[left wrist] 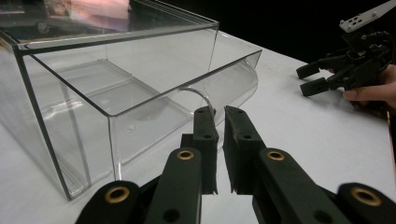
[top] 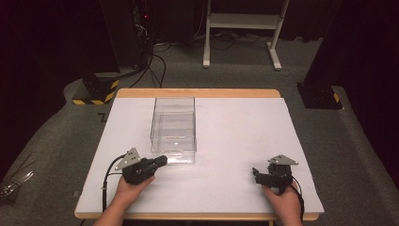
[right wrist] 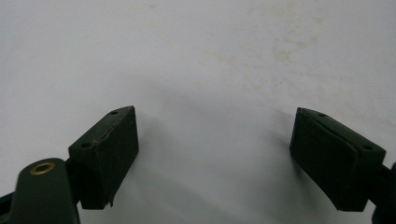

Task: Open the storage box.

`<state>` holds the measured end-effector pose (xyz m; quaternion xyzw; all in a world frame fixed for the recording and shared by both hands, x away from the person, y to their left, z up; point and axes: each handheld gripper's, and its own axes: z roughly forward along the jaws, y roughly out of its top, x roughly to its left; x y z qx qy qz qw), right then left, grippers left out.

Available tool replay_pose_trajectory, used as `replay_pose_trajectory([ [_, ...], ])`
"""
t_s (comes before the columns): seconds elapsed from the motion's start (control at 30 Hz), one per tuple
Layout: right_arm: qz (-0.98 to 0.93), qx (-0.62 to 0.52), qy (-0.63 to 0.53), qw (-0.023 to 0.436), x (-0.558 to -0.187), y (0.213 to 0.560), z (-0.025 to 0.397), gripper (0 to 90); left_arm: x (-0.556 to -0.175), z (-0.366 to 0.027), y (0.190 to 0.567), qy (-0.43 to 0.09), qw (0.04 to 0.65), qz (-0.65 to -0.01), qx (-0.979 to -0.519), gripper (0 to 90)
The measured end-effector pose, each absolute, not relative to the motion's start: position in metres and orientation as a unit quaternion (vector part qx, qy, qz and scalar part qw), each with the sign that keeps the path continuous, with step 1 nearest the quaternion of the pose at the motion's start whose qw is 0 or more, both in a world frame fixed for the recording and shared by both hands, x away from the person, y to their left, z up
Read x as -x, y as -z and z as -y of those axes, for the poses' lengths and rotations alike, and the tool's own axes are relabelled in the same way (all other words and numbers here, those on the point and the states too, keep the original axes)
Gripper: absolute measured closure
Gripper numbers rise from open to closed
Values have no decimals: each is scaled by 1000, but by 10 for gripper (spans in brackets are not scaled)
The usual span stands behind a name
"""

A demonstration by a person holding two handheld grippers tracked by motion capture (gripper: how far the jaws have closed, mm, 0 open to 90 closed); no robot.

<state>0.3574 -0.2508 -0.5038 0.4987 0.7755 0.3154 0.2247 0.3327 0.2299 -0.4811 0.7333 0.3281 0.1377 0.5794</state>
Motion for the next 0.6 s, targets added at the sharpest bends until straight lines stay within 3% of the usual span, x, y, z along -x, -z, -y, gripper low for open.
replay_pose_trajectory([
  [0.6, -775, -499, -316, 224, -357, 504, 251, 157, -310, -227, 482, -120, 578, -313, -744, 846],
])
